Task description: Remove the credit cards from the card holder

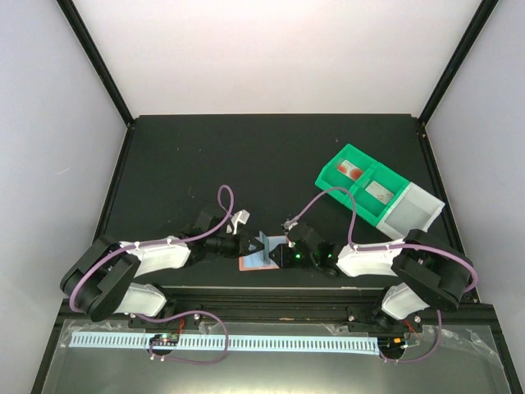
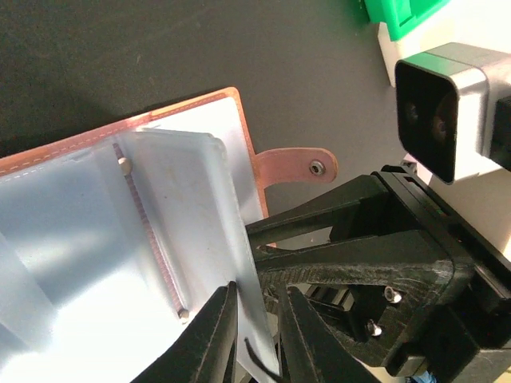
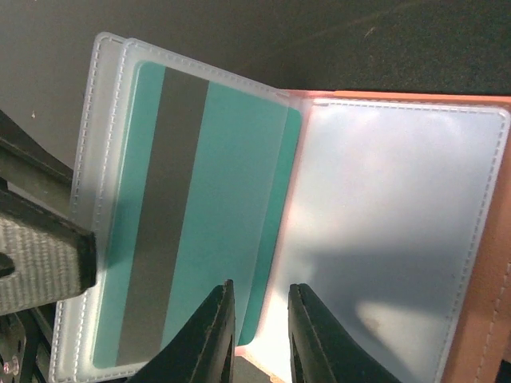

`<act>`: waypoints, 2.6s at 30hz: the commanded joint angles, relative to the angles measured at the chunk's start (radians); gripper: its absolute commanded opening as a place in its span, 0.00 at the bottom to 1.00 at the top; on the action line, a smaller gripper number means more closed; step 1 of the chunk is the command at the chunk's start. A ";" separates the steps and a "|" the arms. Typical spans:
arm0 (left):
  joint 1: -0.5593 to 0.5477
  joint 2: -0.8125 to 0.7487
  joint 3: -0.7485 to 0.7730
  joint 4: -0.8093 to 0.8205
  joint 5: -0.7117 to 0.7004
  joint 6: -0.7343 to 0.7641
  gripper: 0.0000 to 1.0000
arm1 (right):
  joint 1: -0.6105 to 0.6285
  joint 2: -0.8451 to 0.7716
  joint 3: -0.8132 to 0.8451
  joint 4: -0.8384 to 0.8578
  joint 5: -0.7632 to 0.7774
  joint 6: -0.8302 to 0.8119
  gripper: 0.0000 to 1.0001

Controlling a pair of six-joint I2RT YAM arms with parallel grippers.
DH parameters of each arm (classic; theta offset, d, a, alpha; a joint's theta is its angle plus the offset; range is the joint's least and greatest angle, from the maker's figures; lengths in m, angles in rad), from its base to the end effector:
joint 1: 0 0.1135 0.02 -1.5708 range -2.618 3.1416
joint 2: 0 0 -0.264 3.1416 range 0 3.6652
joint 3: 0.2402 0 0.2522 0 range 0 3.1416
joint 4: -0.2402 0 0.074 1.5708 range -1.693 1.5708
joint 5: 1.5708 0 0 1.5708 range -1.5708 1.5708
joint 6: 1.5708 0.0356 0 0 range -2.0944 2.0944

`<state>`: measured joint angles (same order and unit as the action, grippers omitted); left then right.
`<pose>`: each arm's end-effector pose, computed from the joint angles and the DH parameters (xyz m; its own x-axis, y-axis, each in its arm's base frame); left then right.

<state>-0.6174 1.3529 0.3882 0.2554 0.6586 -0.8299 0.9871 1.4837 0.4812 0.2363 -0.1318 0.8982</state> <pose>0.1744 -0.1505 0.1376 -0.9757 -0.0229 -0.2181 0.1728 0.5320 -0.8289 0.1384 0.2180 0.1266 -0.9259 0.0051 -0.3776 -0.2489 0.7437 0.6204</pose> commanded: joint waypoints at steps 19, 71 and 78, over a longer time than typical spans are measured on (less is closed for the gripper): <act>-0.018 -0.054 0.006 0.000 -0.027 0.016 0.09 | 0.003 -0.023 -0.010 0.014 0.032 0.005 0.22; -0.041 0.032 0.065 -0.078 -0.085 0.069 0.12 | 0.007 -0.093 -0.004 -0.030 0.007 -0.016 0.55; -0.041 0.005 0.069 -0.137 -0.128 0.080 0.12 | 0.007 -0.126 0.001 -0.123 0.081 -0.029 0.50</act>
<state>-0.6506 1.3701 0.4244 0.1978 0.5919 -0.7776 0.9878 1.3838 0.4690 0.1959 -0.1280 0.8917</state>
